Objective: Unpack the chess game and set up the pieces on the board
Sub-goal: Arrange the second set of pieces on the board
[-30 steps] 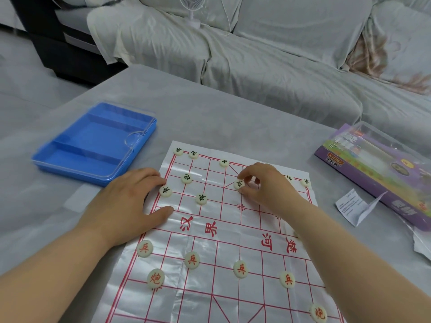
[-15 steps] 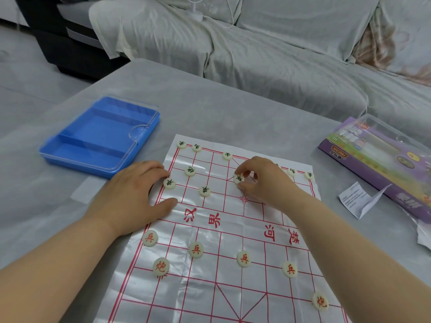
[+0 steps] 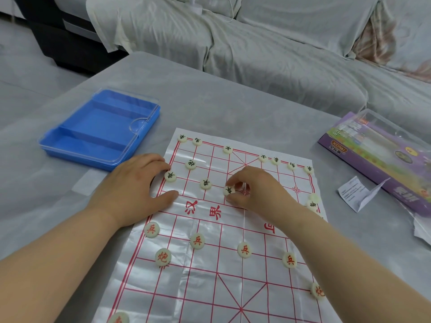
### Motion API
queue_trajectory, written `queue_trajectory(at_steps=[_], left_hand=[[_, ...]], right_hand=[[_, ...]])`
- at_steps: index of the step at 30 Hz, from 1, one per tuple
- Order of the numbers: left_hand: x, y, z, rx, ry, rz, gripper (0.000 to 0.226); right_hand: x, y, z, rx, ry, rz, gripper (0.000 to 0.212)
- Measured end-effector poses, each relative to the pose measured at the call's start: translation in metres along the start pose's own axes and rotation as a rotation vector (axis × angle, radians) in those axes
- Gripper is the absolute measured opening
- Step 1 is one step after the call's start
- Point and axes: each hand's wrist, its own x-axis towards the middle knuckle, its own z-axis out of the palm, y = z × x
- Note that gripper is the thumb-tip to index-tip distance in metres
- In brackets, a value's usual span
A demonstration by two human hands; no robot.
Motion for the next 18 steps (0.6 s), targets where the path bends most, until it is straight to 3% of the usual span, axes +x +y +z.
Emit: queue_trajectory(at_steps=[11,14,18], left_hand=[[0.0,0.0,0.0,-0.002,-0.005,-0.013,0.063],[-0.001,0.0,0.0,-0.004,-0.005,-0.019,0.063],[-0.002,0.001,0.0,-0.001,0.003,-0.021,0.062]], right_hand=[[-0.012,0.014,-0.017,0.135,0.101,0.038,0.033],[-0.035,0.042,-0.039,0.098,0.223,0.128,0.019],[-0.064,0.069,-0.042,0.084,0.13,0.29,0.019]])
